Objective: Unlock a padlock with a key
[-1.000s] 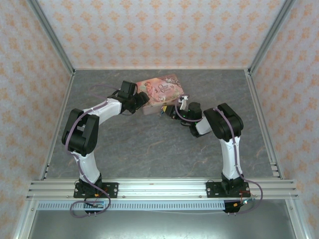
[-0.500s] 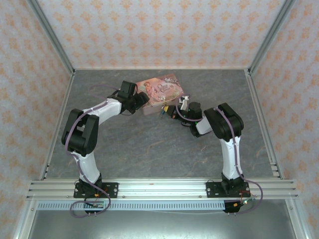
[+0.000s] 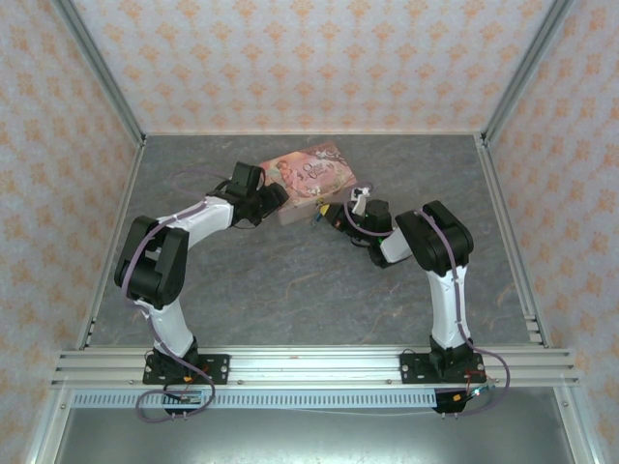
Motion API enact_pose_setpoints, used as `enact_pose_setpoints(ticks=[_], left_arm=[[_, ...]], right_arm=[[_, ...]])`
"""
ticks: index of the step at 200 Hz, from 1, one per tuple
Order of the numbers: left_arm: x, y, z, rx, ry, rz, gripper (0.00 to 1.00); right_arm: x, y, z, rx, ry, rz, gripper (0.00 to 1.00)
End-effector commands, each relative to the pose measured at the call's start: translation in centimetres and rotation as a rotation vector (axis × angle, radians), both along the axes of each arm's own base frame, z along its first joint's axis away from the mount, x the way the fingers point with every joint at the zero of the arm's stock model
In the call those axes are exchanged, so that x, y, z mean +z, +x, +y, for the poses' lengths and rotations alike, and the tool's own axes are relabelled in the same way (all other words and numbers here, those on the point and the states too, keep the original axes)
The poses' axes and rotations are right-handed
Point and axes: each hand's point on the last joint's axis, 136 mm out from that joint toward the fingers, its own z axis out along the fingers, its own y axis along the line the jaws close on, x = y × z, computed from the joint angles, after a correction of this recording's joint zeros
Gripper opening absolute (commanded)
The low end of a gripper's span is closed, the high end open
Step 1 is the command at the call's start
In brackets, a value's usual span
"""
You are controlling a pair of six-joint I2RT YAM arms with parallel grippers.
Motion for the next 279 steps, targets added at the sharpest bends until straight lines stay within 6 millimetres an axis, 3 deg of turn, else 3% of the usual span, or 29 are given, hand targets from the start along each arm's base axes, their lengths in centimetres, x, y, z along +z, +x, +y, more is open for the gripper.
enact_pose_setpoints(ticks=[1,91,166,213,279], left_arm=[[-5.1,-5.2,1.0,-0.013,0.073,0.227,0.70],[-6.0,-6.7,1.7,-0.002,0.089,0.257,0.70],[-3.5,-6.0,1.8,-0.004,0.092,0.202,0.71],[0.5,-4.7,2.0,-0.003,0.095,0.085,0.72],[8.9,-3.5,4.2,0.046,0.180,-0.176,0.77]], right_arm=[[2.9,1.3,-0.9,-0.093,0.054,-0.047,0.00],[3.2,2.2,-2.6,-0.199,0.065,-0.020,0.00],[3.0,1.7,-5.6,-0.250,-0.030,-0.034,0.00],[4.5,-0.1,-6.2,-0.201,-0.183,-0.080,0.00],[6.6,-4.7,-7.0,-0.062,-0.397,-0.078,0.00]])
